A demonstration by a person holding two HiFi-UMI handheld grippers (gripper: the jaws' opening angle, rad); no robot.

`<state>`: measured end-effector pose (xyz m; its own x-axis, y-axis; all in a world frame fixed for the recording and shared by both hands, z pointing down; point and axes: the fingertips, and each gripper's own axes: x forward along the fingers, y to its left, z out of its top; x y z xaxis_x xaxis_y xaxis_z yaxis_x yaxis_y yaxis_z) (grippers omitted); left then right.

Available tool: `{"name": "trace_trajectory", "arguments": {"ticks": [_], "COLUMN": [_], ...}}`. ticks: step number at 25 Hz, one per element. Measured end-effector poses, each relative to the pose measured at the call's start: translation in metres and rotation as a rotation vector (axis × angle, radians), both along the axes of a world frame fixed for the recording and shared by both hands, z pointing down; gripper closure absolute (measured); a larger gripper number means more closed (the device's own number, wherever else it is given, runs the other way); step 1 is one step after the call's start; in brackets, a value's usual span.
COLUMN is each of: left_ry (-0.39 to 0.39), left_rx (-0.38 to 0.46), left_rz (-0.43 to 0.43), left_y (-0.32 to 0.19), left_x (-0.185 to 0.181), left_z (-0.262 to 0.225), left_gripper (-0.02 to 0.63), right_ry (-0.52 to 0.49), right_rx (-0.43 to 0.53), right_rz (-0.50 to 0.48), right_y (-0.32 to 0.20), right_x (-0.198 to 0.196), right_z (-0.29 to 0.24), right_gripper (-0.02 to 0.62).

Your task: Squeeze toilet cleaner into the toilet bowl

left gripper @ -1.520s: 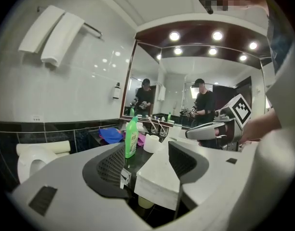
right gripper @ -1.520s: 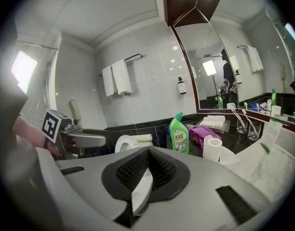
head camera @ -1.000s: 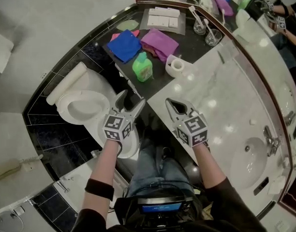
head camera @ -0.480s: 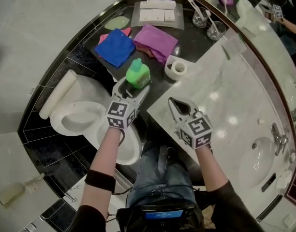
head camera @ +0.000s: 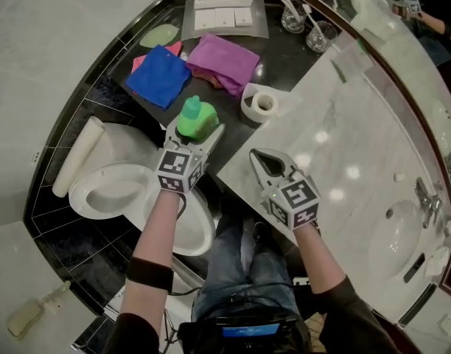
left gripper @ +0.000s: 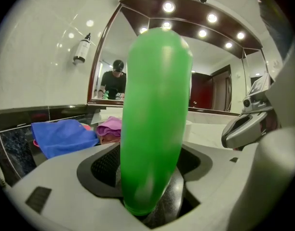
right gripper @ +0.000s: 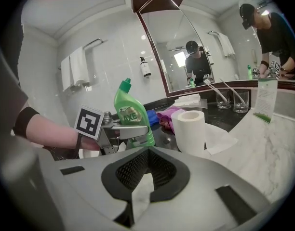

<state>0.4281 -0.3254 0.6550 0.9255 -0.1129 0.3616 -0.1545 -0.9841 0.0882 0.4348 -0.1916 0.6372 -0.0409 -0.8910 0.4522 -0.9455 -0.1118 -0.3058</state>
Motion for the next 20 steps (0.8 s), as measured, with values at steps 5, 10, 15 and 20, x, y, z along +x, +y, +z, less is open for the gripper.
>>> {"name": "trace_trajectory", "arguments": {"ticks": [5, 10, 15, 20], "left_ry": [0.005, -0.009, -0.014, -0.011], "left_rx": [0.048, 0.083, 0.099, 0.083], "left_rz": [0.009, 0.043, 0.035, 0.030], "left_y": [-0.002, 0.004, 0.003, 0.005], "left_x": [0.007, 0.010, 0.009, 0.008], "left_z": [-0.002, -0.004, -0.002, -0.006], "left_gripper": [0.353, 0.400, 0.403, 0.405], "right_ry": [0.000, -0.007, -0.012, -0.012], "right_rx": [-0.014, -0.023, -0.018, -0.023], "right_rz": [0.020, 0.025, 0.021, 0.019], "right_y": [0.005, 0.007, 0.008, 0.009], "right_x": [0.006, 0.006, 0.002, 0.001], "right_z": [0.010, 0.014, 0.018, 0.018], "right_gripper": [0.594, 0.594, 0.594, 0.594]}}
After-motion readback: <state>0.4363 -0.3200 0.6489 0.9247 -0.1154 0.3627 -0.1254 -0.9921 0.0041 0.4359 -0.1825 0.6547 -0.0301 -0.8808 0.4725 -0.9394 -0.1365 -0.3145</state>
